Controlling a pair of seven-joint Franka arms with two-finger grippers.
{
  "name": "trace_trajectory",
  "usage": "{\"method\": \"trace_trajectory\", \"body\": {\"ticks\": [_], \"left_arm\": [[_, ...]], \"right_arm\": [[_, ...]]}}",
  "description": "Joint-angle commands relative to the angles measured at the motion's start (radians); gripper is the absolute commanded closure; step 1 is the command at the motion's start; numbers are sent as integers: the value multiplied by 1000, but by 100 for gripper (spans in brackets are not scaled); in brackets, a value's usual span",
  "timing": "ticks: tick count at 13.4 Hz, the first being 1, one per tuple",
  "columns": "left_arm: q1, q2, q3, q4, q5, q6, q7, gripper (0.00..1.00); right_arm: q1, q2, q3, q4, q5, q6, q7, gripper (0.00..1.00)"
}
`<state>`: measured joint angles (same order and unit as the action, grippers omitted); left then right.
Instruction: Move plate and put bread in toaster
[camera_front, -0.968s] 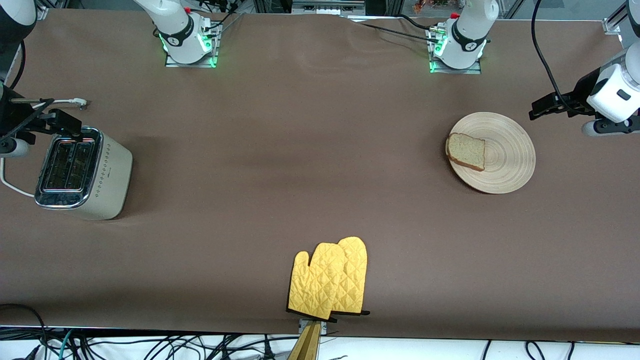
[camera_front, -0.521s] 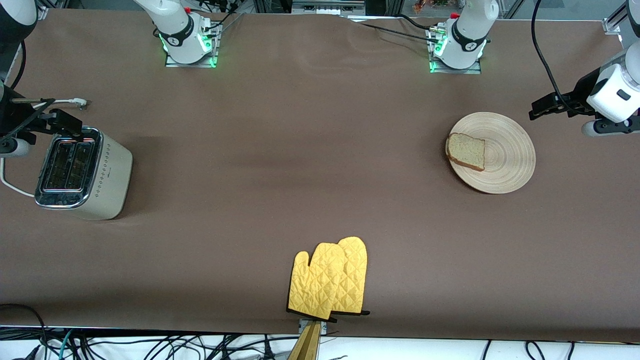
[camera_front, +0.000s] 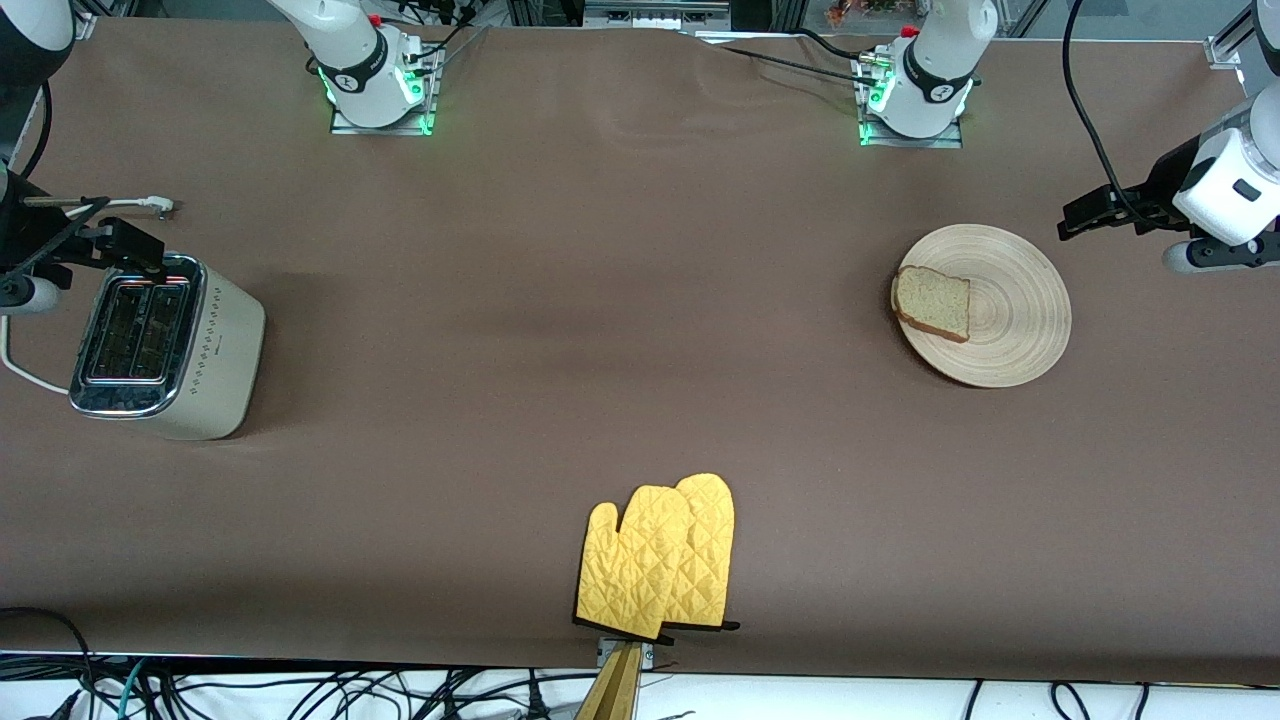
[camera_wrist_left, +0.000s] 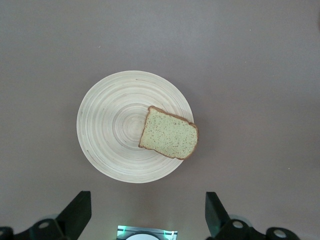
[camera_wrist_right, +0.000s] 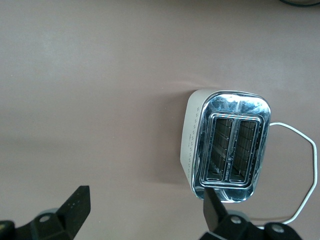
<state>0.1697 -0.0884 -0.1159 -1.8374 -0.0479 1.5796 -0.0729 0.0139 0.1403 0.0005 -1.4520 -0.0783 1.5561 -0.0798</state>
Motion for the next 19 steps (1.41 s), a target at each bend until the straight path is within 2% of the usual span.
{"method": "trace_trajectory", "body": {"ticks": [1,19], "left_arm": [[-1,-16,2,-17,-23,13,-5,0],[-7,26,2,-23,-53,19,-31,0]], "right_arm": [[-3,12,4,27,2,-11,12,0],[-2,12,6,27,0,-7,11,0]]}}
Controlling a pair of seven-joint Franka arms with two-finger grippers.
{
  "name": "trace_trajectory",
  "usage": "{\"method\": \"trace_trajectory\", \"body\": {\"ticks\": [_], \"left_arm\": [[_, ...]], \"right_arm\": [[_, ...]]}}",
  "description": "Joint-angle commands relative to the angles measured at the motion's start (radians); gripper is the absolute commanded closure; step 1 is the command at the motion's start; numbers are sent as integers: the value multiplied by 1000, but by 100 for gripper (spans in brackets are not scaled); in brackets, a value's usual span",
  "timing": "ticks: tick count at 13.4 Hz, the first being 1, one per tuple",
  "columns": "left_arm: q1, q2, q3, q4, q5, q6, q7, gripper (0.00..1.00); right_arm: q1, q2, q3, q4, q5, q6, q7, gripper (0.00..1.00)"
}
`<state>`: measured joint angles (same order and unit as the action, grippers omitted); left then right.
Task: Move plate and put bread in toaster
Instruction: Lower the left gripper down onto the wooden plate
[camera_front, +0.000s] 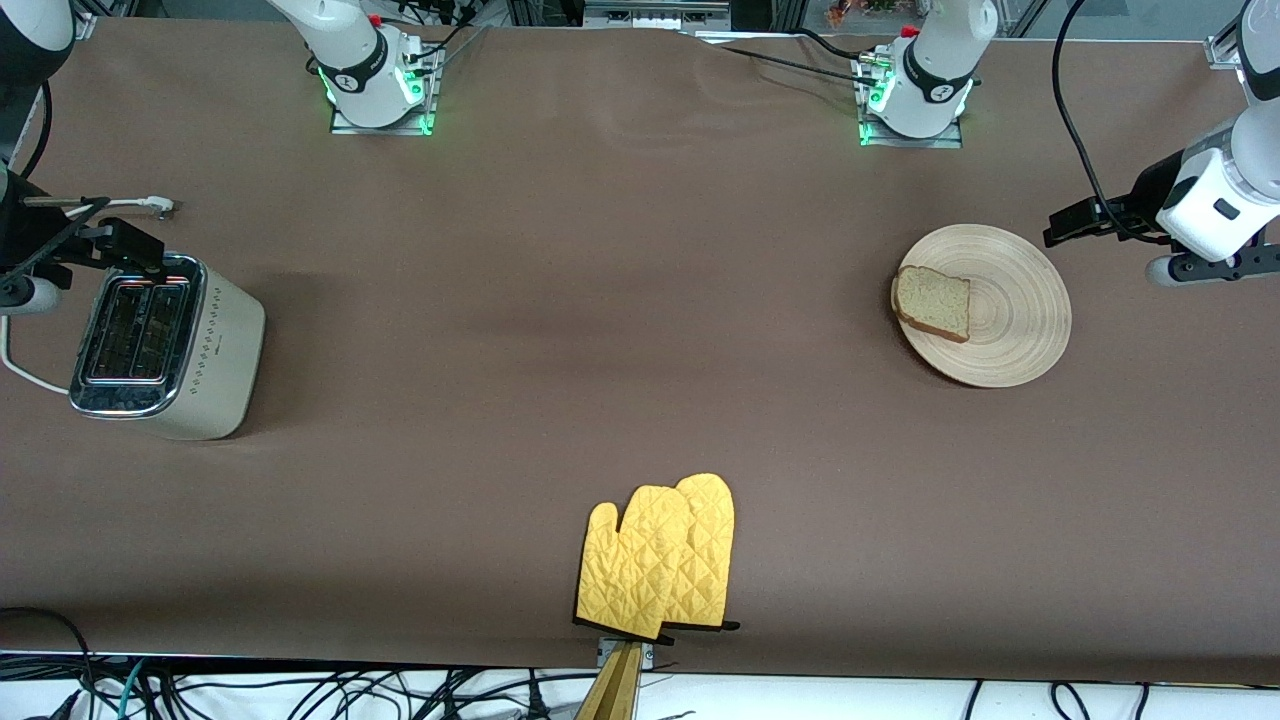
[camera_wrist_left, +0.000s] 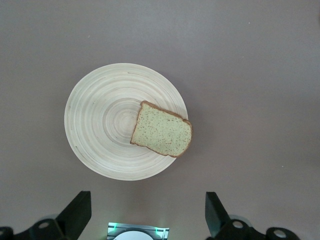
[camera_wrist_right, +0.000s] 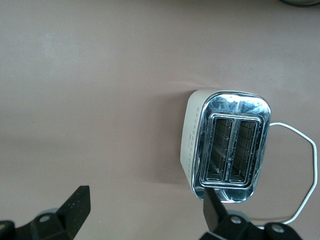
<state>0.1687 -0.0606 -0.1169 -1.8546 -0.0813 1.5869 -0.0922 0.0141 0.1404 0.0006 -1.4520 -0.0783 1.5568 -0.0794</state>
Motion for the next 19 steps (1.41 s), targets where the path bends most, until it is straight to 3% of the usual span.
{"method": "trace_trajectory", "body": {"ticks": [1,4,11,16,19], "left_arm": [[-6,-2,3,-9,-20,15,-11,0],[-8,13,3,-12,-20,21,-12,0],[-25,19,-9,-115,-21,146,-80,0],[-66,30,-39,-250,-21,316,-104,0],[-93,33,-55,-377,-21,457,-123,0]], "right_arm": [[-2,12,4,27,2,-7,10,0],[-5,12,4,27,0,-7,9,0],[-6,12,4,27,-1,-9,9,0],[-9,13,1,27,3,-7,9,0],[-9,13,3,27,3,-7,10,0]]}}
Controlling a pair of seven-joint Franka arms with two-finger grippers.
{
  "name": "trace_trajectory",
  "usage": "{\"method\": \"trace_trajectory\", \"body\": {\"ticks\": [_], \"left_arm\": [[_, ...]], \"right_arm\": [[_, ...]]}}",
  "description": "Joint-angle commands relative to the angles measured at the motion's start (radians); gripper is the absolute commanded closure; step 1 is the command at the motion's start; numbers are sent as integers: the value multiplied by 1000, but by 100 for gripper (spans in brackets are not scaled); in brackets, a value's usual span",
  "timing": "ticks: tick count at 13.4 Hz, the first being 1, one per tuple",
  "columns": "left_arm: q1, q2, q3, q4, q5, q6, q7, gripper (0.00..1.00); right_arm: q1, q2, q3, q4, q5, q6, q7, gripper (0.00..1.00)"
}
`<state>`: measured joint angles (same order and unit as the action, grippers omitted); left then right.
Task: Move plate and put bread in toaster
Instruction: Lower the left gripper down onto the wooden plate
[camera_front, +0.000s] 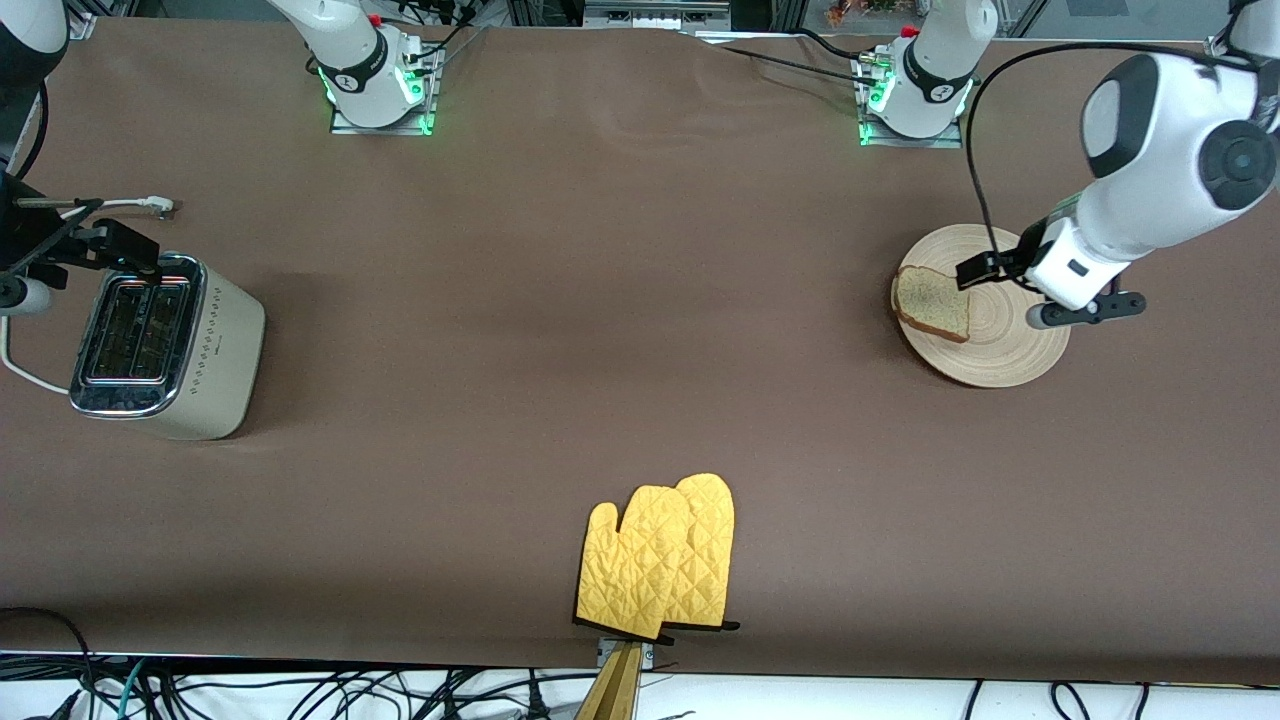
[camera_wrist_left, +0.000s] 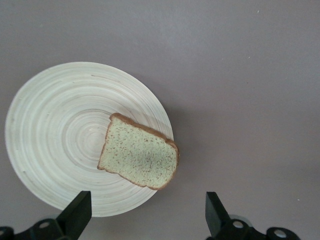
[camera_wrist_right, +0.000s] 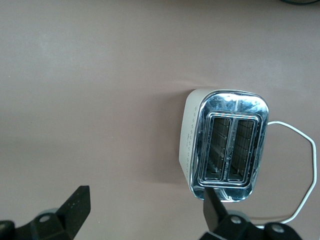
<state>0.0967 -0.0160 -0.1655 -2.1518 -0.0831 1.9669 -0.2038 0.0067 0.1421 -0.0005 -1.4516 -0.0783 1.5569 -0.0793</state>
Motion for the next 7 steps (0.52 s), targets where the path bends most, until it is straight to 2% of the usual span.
{"method": "trace_trajectory", "body": {"ticks": [1,2,5,7], "left_arm": [[-23,1,-40,-115,-20,114,-14,0],[-23,10,-70,-141,-20,153,-28,0],[-23,50,-103,-207,-12,268,-51,0],[-25,70,-104,-233,-9,317,-51,0]], "right_arm": [[-2,11,4,27,3,-9,12,0],[-2,11,4,27,3,-9,12,0],[-2,11,4,27,3,-9,12,0],[-2,11,4,27,5,-8,12,0]]}}
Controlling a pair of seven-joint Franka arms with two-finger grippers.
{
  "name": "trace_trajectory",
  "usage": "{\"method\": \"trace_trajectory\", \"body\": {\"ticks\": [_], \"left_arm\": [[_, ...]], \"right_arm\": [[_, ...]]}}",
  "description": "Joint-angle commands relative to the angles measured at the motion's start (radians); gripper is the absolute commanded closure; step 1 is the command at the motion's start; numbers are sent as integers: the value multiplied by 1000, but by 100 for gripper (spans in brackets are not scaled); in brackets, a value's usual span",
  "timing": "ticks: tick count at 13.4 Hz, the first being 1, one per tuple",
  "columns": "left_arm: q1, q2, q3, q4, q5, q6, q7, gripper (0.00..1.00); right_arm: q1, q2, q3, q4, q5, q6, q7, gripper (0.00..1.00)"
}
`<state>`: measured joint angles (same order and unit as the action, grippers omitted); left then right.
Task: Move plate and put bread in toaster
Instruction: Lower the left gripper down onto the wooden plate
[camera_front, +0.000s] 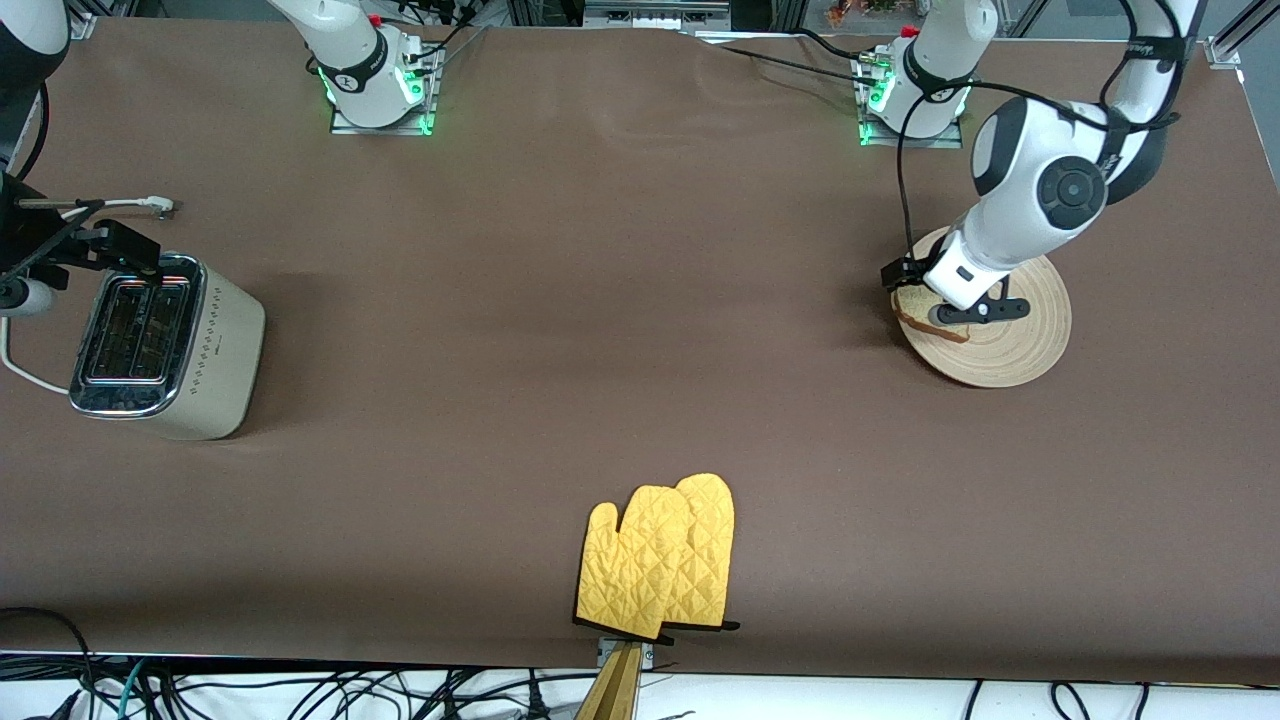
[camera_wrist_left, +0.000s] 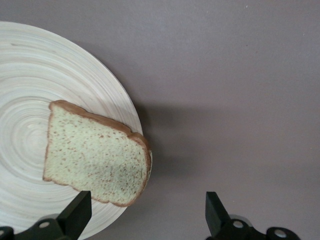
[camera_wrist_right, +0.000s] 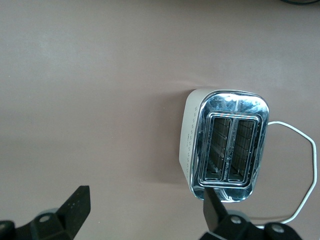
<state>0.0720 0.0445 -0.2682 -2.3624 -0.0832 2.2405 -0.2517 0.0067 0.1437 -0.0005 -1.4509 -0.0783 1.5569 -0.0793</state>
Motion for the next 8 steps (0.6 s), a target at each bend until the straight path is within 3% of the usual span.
{"method": "trace_trajectory", "body": {"ticks": [1,4,8], "left_arm": [[0,8,-2,-20,-7,44,0,0],[79,-9,1,-6,-6,47,37,0],[286,-28,40,-3,-65,33,395,0]], "right_arm": [[-1,10,4,26,5,-8,12,0],[-1,10,4,26,5,-8,10,0],[-1,10,4,26,5,-8,12,0]]}}
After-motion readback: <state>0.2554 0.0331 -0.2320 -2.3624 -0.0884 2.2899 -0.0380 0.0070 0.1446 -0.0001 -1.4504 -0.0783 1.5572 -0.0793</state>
